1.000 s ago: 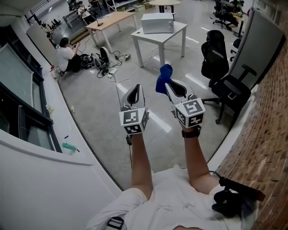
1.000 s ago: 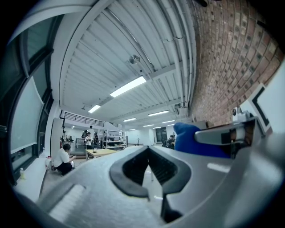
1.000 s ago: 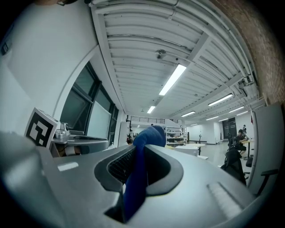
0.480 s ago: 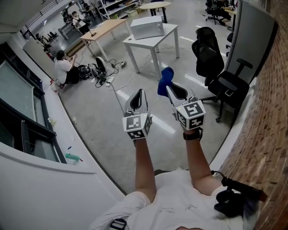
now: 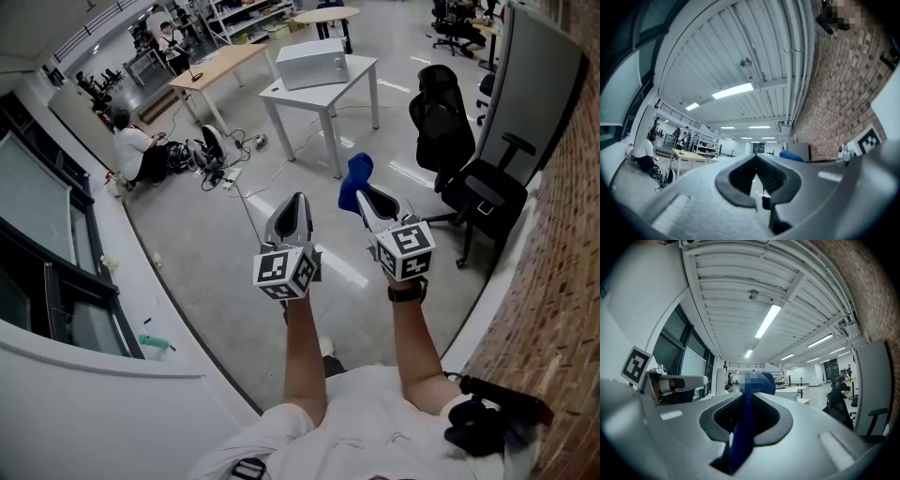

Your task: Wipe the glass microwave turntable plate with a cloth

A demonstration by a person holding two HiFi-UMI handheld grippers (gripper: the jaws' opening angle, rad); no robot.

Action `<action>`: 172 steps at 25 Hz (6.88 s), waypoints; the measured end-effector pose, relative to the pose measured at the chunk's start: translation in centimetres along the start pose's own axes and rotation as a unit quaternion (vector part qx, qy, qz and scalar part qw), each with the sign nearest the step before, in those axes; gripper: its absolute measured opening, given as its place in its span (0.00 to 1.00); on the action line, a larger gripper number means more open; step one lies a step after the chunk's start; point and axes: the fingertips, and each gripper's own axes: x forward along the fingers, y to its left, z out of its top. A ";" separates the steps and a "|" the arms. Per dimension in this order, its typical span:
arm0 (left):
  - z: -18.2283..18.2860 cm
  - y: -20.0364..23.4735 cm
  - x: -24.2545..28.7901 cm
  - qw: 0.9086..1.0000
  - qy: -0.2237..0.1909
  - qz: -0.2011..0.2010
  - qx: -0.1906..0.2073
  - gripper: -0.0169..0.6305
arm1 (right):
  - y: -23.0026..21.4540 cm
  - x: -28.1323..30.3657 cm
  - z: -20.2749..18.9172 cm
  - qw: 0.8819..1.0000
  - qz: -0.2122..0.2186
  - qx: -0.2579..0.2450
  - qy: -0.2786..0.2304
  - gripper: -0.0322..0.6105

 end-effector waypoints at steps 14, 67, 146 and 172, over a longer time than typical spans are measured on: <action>-1.1 16.1 6.0 0.997 0.042 0.025 0.057 0.03 | 6.6 15.4 0.4 0.999 0.025 -0.016 -0.012 0.15; -13.4 29.4 40.6 0.987 0.116 0.028 0.110 0.03 | -16.5 45.9 -5.7 0.998 -0.024 -0.005 0.053 0.13; -19.4 49.1 105.0 0.993 0.082 -0.077 0.030 0.03 | -56.5 100.1 -3.7 0.998 -0.032 -0.026 0.037 0.14; -31.6 61.8 110.6 0.957 0.284 -0.007 0.052 0.03 | -59.8 117.1 -9.6 0.980 0.124 -0.054 0.144 0.14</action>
